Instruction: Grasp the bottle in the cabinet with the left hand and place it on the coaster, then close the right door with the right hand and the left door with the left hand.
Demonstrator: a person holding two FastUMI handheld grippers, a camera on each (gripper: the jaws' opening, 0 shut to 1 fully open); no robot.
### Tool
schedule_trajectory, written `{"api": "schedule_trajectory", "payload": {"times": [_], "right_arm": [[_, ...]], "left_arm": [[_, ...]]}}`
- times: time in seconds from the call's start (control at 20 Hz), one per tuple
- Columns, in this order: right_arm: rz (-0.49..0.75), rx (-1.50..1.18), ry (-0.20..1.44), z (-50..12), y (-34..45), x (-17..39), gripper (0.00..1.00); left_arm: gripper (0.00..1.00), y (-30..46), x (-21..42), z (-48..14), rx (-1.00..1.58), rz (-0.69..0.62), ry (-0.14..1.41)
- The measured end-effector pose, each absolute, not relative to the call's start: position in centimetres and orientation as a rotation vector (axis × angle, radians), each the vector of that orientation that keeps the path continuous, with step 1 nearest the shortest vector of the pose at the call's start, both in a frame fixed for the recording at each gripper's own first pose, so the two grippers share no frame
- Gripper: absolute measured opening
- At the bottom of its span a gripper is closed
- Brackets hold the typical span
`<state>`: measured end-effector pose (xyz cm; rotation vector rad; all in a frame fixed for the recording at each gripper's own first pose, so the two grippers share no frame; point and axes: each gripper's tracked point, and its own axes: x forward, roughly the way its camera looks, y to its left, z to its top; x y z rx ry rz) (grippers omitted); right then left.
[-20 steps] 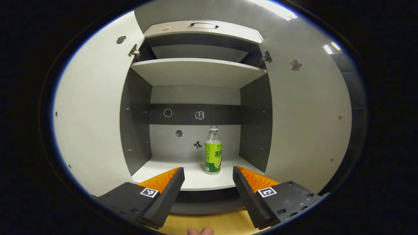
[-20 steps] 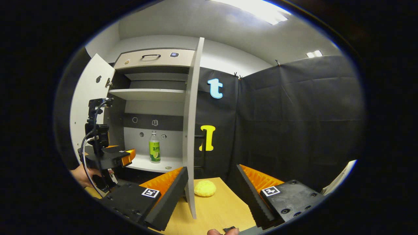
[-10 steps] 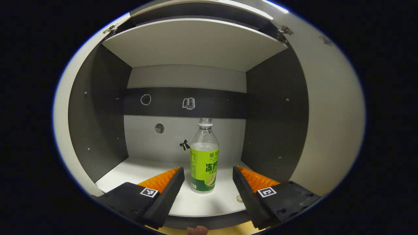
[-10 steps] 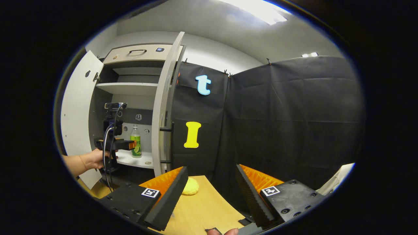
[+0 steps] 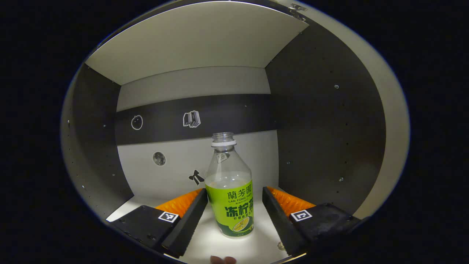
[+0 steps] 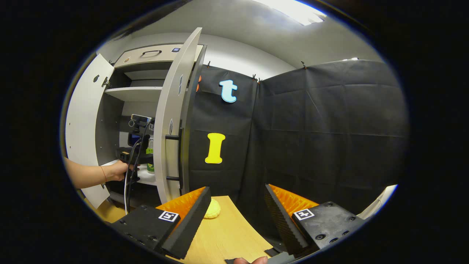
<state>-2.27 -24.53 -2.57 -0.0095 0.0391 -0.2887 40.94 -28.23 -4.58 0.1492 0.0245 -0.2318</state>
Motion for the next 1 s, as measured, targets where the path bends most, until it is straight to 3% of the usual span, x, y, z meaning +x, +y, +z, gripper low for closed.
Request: {"api": "schedule_trajectory", "payload": {"times": [0.15,0.2,0.25,0.6,1.0], "right_arm": [[-0.292,-0.017,0.025,-2.0,-24.0,-2.4,0.98],[-0.290,-0.023,0.020,-1.8,-23.7,-2.6,0.98],[-0.292,-0.031,0.017,-1.7,-23.6,-2.6,0.98],[-0.316,-0.025,-0.006,-0.7,-23.2,-2.9,0.98],[-0.306,-0.012,-0.045,0.4,-21.4,-3.1,0.97]], "left_arm": [[0.94,-27.8,42.1,-5.5,0.125,-0.211,0.044],[0.91,-27.5,42.2,-5.9,0.111,-0.201,0.051],[0.81,-27.6,42.5,-6.2,0.090,-0.210,0.052],[0.77,-26.9,40.9,-4.8,0.061,-0.265,0.041],[0.76,-23.8,28.5,-0.8,0.032,-0.424,0.011]]}}
